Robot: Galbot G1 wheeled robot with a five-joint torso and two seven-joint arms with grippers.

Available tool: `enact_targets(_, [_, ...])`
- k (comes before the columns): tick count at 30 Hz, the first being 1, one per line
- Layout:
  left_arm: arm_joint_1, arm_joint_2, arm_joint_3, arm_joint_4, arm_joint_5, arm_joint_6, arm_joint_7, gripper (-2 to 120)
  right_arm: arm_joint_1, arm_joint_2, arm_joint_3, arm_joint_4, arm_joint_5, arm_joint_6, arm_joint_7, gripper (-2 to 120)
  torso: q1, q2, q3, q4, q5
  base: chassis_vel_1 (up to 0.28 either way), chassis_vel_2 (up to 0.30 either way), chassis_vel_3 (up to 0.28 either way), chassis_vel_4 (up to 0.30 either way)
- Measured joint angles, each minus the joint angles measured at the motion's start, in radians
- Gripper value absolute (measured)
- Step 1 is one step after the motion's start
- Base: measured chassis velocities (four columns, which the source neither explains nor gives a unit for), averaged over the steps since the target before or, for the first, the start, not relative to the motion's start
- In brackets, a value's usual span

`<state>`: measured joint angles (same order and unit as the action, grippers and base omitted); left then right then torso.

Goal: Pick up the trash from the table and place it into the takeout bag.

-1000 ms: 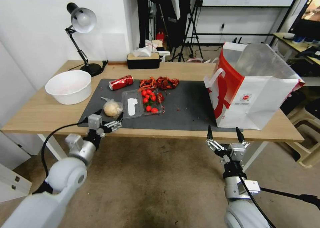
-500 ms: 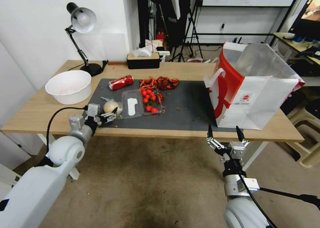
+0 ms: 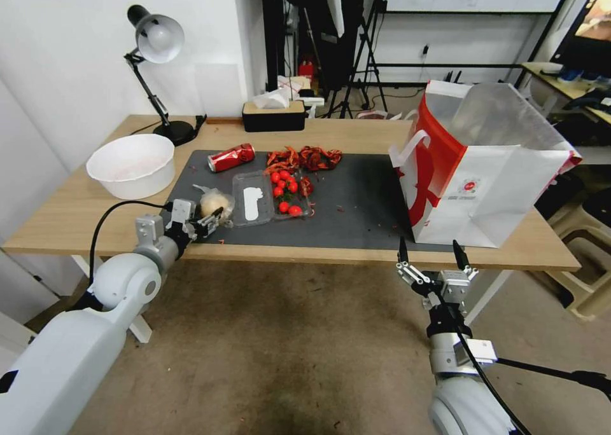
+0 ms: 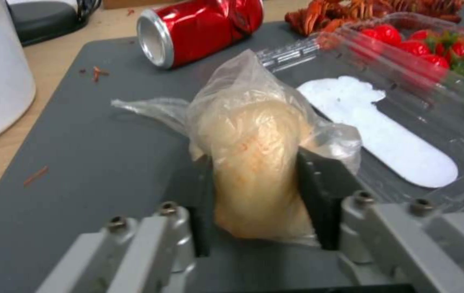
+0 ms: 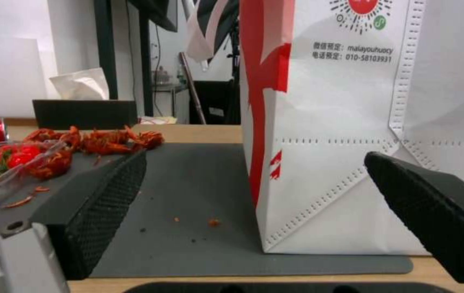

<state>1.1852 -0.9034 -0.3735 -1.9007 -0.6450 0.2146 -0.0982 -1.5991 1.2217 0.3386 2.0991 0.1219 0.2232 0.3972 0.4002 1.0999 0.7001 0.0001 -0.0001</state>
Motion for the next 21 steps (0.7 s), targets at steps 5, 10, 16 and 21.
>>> enact_targets(5, [-0.106,0.020,0.029,0.076,-0.032,0.089,-0.012,14,0.013,0.001,0.001,-0.009,0.000,-0.002,0.000,100,0.000,0.000,0.000,0.0000,0.0001,0.000,0.000,0.000,0.000])
enact_targets(10, [-0.137,0.032,0.036,0.091,-0.085,0.178,0.003,3,0.014,0.001,0.007,-0.010,0.000,-0.003,0.001,100,0.000,0.000,0.000,-0.0001,0.0001,0.000,0.000,0.000,0.000])
enact_targets(16, [-0.144,0.031,0.043,0.093,-0.101,0.200,0.015,3,0.013,0.001,0.007,-0.010,-0.001,-0.003,0.004,100,0.000,0.000,0.000,0.0000,0.0001,0.000,0.000,0.000,0.000])
enact_targets(21, [-0.144,0.031,0.043,0.093,-0.099,0.193,0.018,3,0.011,0.001,0.008,-0.010,-0.002,-0.002,0.005,100,0.000,0.000,0.000,-0.0001,0.0001,0.000,0.000,0.000,0.000])
